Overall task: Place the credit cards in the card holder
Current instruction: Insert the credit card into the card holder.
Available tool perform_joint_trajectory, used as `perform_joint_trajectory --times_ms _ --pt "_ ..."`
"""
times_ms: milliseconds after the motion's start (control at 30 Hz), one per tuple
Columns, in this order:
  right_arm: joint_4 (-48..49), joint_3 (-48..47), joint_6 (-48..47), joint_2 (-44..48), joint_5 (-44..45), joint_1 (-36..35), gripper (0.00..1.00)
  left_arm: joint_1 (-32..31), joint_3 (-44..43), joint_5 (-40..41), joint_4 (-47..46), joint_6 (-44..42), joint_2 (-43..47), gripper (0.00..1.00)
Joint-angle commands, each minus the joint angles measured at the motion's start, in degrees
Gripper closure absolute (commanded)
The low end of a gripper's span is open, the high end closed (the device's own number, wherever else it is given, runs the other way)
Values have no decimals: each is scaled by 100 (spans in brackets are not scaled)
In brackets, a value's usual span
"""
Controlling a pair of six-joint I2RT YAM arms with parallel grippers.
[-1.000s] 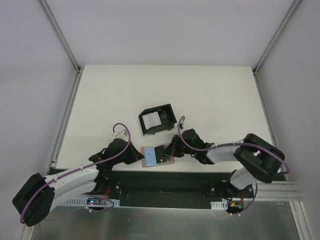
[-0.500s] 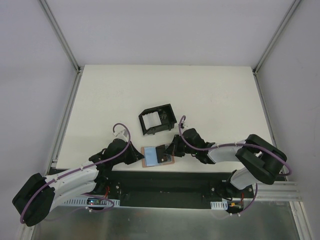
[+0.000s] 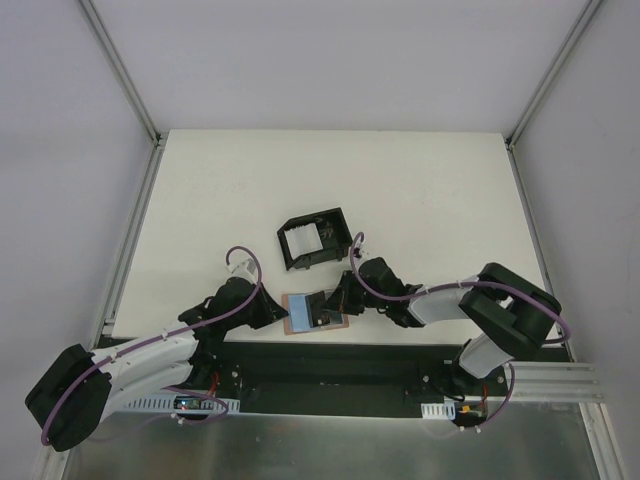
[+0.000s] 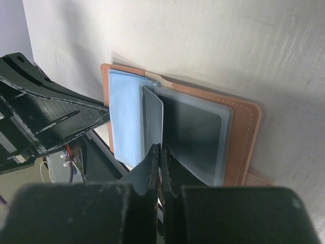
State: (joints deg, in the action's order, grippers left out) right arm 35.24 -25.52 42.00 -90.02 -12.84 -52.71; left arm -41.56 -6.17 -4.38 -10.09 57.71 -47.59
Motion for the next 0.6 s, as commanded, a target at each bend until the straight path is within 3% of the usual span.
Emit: perform_joint_trajectory --times_ms 0,567 --pt "-307 125 -60 36 229 -47 100 -1 37 -45 -90 3 -13 100" --pt "-404 -550 432 -508 537 -530 97 -1 90 -45 -116 73 119 100"
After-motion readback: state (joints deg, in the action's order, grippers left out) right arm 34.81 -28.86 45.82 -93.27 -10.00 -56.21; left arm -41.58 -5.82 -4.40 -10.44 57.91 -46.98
